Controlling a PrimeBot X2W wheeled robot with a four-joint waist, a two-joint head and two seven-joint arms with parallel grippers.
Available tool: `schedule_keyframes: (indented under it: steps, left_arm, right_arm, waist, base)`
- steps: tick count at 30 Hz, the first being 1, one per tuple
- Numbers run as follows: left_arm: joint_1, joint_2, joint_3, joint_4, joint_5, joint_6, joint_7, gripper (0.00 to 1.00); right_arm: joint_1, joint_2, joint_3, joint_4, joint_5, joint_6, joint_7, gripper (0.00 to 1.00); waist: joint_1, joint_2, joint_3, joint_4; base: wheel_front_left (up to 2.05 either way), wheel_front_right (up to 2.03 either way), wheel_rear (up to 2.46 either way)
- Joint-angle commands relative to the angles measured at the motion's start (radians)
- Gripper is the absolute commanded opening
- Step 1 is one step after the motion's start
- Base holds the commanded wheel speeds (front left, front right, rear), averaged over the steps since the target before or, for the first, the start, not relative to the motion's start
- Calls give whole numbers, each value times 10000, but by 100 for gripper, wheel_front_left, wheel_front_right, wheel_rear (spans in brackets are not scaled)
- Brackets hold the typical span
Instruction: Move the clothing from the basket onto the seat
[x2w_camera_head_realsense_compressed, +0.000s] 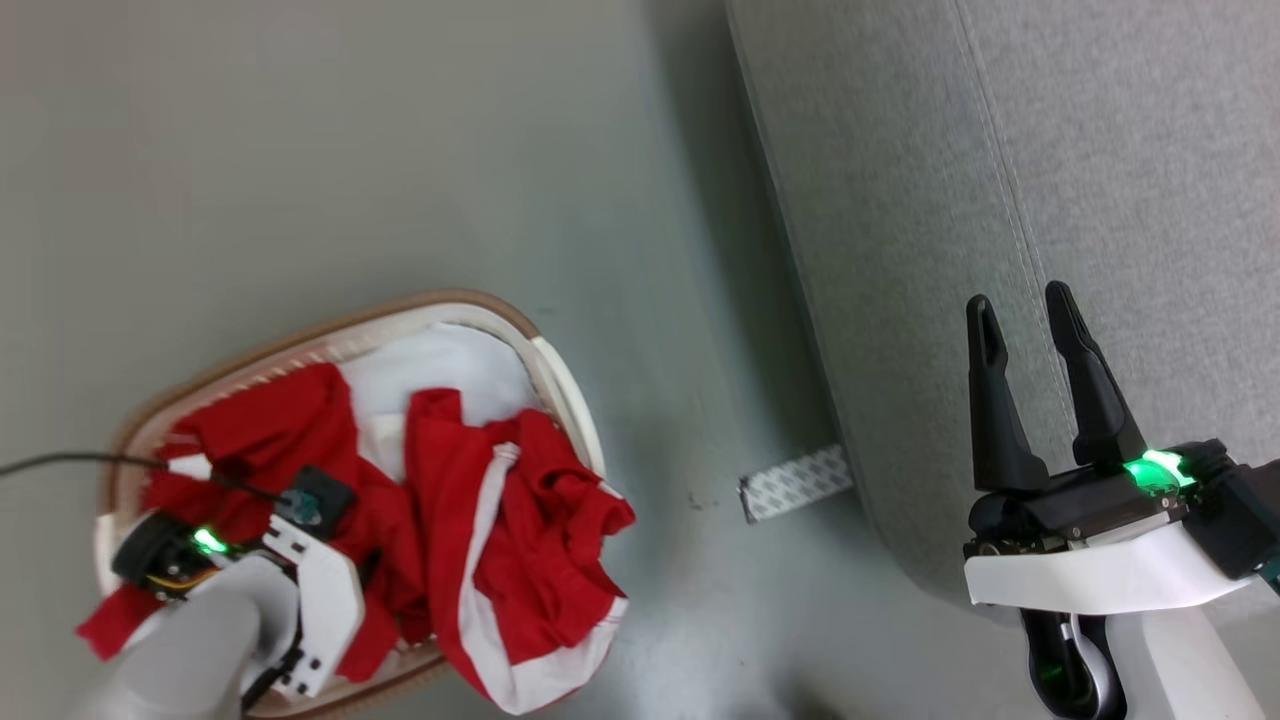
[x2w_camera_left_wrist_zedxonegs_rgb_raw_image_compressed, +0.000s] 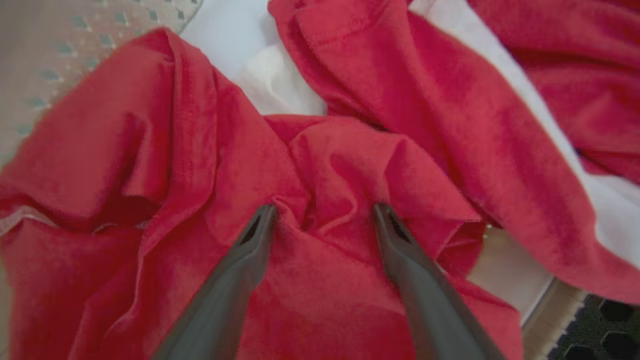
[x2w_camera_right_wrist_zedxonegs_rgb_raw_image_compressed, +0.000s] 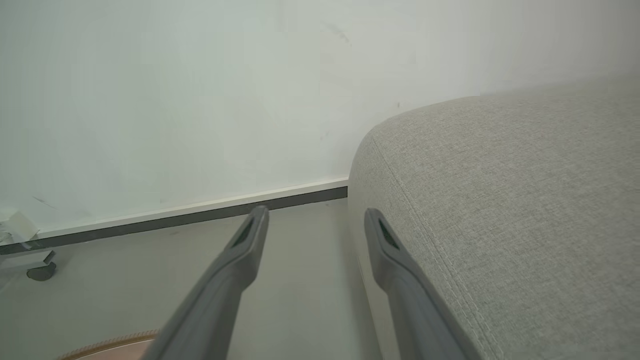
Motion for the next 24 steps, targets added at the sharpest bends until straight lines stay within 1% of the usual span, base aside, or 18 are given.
schedule_keyframes:
  steps: [1,5,8,9,10,11,19,24]
  left_arm:
    - [-150,156,-154,74,-175,14,156,100]
    - [-536,373,-923,372,-719,14,1056,100]
    - [-769,419,-1378,526,-977,14,1443,100]
    - [-828,431,-1479,557,-1082,16,1445,64]
    - [-881,443,-1585,586,-1190,16,1429,22]
    - [-925,443,-1677,618,-1260,14,1379,0]
    - [-1160,206,-2224,885,-1869,14,947,0]
    - [-1102,-73,-2432,1031,-2251,14,530,0]
  right_arm:
    - [-93,-21,34,-73,99,-21,4,100]
    - [-162,-22,113,-111,246,-21,4,100]
    - [-244,-24,144,-115,318,-21,4,100]
    - [-255,-22,150,-110,343,-21,4,100]
    - [-264,-22,156,-100,354,-21,4,100]
    - [-259,-24,160,-85,359,-21,4,100]
    - [-285,-22,73,-1,214,-21,4,100]
    - [-304,-25,48,74,40,-21,4,100]
  waist:
    - [-1,0,360,-281]
    - [-1,0,716,-458]
    - [-1,0,862,-536]
    - [-1,0,886,-548]
    - [-1,0,898,-558]
    - [-1,0,898,-561]
    - [-1,0,699,-415]
    - [-1,0,291,-179]
  base:
    - [0,0,0]
    - [0,0,0]
    - [0,0,0]
    - [0,0,0]
    - [0,0,0]
    - [0,0,0]
    - [0,0,0]
    - [0,0,0]
